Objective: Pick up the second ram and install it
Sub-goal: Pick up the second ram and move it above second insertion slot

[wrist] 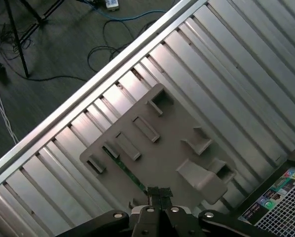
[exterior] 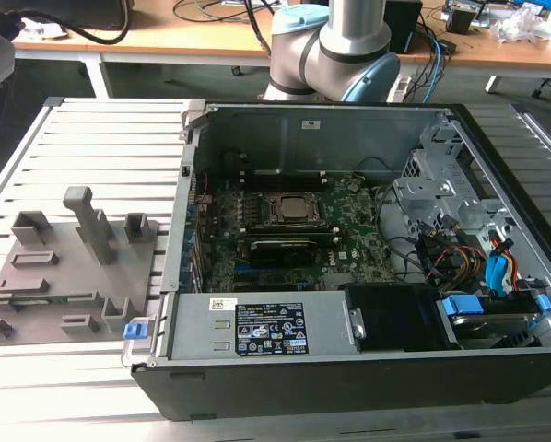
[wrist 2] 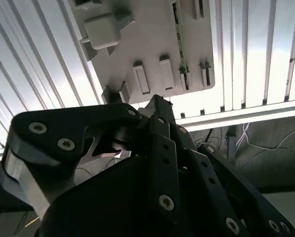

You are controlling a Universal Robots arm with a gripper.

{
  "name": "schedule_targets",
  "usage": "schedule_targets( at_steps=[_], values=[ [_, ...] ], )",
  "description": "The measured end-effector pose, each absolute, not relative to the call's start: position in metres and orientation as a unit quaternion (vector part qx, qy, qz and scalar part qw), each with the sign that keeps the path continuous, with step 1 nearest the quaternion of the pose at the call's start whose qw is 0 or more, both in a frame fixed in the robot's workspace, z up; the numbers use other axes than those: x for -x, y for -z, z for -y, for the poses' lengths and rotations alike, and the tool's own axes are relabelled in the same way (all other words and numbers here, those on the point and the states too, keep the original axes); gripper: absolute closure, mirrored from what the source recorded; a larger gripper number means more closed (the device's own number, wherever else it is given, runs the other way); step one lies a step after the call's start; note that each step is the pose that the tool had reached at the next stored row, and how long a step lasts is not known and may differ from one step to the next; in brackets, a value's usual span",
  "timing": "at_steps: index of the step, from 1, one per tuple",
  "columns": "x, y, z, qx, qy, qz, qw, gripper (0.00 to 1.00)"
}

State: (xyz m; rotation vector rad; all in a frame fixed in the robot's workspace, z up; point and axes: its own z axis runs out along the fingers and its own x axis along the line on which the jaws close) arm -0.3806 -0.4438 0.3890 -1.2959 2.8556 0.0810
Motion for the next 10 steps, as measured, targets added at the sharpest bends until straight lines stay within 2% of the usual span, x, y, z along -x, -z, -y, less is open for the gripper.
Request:
schedule_targets(
  at_steps=[10],
  values=[
    [0.3806, -0.3890, 0.4438, 0.548, -0.026, -0.836, -0.002, 0.89]
  ],
)
